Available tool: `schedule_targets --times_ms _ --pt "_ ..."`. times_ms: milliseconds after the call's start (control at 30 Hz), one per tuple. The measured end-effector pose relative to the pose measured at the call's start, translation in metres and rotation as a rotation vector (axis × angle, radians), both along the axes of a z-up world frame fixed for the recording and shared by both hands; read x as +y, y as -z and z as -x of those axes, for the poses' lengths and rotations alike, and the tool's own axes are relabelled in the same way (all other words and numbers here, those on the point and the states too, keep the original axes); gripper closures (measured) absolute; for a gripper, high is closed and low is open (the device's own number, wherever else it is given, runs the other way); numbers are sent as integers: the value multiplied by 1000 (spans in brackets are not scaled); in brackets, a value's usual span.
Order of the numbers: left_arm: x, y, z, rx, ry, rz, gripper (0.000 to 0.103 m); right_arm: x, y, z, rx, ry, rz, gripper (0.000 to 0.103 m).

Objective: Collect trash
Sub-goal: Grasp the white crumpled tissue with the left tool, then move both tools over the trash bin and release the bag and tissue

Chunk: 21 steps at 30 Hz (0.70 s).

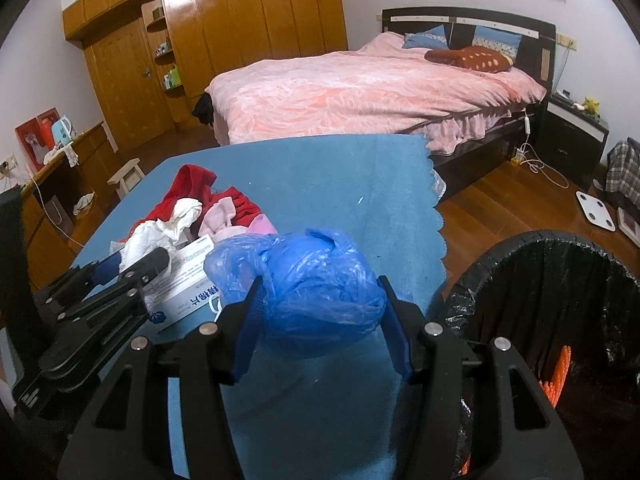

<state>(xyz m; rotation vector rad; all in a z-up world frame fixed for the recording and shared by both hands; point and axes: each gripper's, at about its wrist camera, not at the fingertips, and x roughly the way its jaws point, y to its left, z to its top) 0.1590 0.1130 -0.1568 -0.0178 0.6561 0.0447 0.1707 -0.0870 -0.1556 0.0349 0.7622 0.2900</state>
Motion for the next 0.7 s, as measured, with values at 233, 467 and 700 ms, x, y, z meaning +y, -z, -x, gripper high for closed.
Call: schedule_targets --times_ms 233,467,700 --pt "-7 -9 17 -9 16 19 62 -6 -6 5 -17 7 -2 50" --pt "-15 -24 25 -31 34 26 62 -16 -13 15 -32 20 -3 50" --pt "-37 -38 32 -47 90 36 62 -41 -23 27 -48 57 -4 50"
